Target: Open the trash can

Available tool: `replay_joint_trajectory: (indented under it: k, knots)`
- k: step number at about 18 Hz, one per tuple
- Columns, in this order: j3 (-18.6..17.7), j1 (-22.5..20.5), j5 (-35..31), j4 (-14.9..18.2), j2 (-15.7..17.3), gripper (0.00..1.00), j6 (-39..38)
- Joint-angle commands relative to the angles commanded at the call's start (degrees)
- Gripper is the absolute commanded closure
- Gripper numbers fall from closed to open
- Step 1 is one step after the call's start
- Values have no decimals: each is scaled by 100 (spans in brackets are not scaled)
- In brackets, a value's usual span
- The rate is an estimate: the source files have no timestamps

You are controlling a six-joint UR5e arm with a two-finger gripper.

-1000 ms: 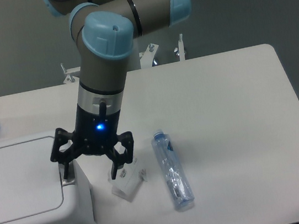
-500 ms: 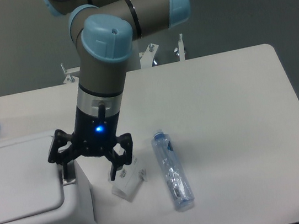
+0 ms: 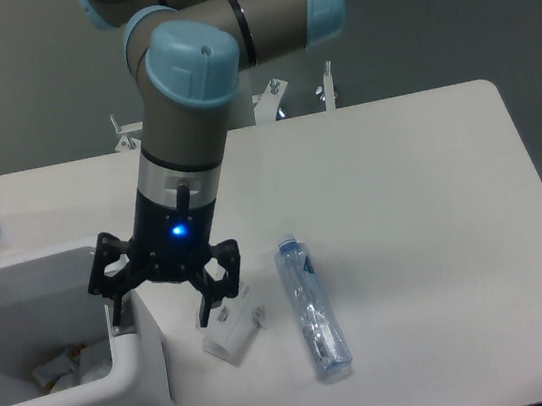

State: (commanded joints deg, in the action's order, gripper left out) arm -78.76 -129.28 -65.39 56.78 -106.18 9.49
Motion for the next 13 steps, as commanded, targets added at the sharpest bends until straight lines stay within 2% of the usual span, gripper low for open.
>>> replay_joint_trajectory:
  k: [5,8,9,13]
  knots:
    - [229,-456,-79,-26,158,0,9]
    - [246,-756,-745,-35,290,0,140]
    - [264,-808,-1043,0,299,0,376]
    - [71,-870,-2002,254,326,0,2106]
